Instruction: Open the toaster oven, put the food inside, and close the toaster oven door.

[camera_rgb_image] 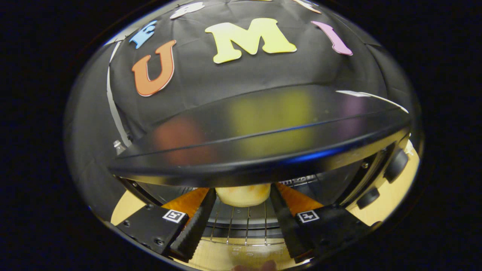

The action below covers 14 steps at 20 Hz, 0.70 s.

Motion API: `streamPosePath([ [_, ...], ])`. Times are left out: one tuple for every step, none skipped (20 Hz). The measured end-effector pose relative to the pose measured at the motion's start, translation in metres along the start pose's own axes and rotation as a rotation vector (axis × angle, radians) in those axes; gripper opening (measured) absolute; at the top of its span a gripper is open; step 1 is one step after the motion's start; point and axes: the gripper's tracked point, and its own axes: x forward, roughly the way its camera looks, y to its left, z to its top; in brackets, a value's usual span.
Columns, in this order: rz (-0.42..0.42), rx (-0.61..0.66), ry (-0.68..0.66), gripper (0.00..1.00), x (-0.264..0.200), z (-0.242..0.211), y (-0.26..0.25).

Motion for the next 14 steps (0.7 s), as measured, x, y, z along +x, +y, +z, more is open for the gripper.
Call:
streamPosePath([
  [0.008, 0.001, -0.01, 0.91, -0.007, 0.005, 0.003],
  [0.016, -0.007, -0.011, 0.94, -0.017, 0.006, 0.008],
  [0.019, -0.021, -0.011, 0.97, -0.026, 0.005, 0.009],
  [0.018, -0.034, -0.011, 1.0, -0.035, 0.003, 0.011],
  [0.018, -0.045, -0.012, 1.0, -0.045, 0.001, 0.012],
  [0.016, -0.049, -0.014, 1.0, -0.058, 0.0, 0.012],
  [0.021, -0.047, -0.019, 1.0, -0.071, 0.0, 0.014],
  [0.024, -0.047, -0.031, 1.0, -0.086, -0.001, 0.015],
  [0.024, -0.051, -0.047, 1.0, -0.103, -0.002, 0.016],
  [0.019, -0.062, -0.068, 1.0, -0.123, -0.003, 0.017],
  [0.011, -0.075, -0.084, 1.0, -0.142, -0.006, 0.017],
  [0.006, -0.082, -0.101, 1.0, -0.161, -0.01, 0.018],
  [0.005, -0.082, -0.117, 1.0, -0.177, -0.014, 0.019],
  [0.01, -0.078, -0.124, 1.0, -0.193, -0.019, 0.022],
])
